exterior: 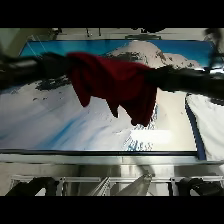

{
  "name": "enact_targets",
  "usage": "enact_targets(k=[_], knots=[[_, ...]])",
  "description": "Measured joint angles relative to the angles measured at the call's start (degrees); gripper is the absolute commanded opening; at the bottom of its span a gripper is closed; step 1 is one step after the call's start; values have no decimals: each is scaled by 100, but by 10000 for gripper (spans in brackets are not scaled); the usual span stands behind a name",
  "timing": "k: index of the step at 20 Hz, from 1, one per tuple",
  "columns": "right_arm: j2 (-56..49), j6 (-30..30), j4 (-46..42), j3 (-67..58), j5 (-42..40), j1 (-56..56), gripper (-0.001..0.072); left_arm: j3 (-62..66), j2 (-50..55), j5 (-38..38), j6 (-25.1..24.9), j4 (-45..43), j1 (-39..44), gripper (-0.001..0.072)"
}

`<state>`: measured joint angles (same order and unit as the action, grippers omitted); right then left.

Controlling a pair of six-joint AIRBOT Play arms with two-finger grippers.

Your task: Fold the shirts.

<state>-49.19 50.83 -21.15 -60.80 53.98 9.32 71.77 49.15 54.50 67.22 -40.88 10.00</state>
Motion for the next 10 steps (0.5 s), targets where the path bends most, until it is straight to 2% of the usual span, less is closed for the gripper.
enact_targets(k=[2, 5, 10], knots=[[658, 85, -179, -35, -116, 0, 21, 380, -229, 286, 28, -92, -90, 13], [986, 538, -688, -48, 4, 0, 21, 551, -210, 811, 234, -299, -155, 14], [179, 1003, -1246, -52, 876, 0, 34, 57, 573, 1773, 372, -428, -184, 15]])
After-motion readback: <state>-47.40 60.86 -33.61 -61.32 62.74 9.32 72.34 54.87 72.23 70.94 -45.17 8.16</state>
